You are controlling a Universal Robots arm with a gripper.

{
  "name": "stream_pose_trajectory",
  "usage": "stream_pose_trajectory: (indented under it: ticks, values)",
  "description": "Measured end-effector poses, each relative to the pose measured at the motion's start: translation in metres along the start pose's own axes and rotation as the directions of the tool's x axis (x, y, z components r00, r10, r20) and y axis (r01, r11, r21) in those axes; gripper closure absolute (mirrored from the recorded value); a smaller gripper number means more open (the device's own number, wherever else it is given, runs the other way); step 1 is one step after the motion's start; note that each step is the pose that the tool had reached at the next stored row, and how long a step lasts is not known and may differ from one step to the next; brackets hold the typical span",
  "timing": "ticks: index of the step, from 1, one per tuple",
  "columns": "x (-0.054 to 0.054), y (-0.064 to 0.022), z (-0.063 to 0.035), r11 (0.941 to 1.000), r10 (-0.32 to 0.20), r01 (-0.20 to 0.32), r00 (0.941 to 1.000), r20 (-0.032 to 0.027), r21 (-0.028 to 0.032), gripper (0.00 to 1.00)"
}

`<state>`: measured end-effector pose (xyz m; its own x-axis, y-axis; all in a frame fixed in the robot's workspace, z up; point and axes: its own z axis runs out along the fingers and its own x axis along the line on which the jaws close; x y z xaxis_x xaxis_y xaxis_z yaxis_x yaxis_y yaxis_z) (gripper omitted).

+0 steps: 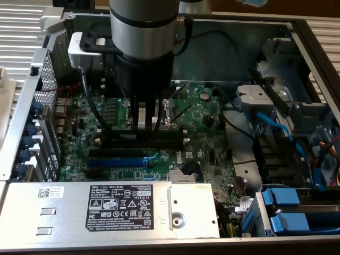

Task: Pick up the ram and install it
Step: 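Insert the ram into the slot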

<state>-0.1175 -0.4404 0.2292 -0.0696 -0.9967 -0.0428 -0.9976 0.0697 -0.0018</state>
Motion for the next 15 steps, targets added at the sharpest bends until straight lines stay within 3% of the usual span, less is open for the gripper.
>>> stream_pose_trajectory:
  ticks: [15]
  values:
    - [0.0000, -0.0010, 0.0002, 1.0000, -0.002, 0.002, 1.0000, -0.0011, 0.0000, 0.85]
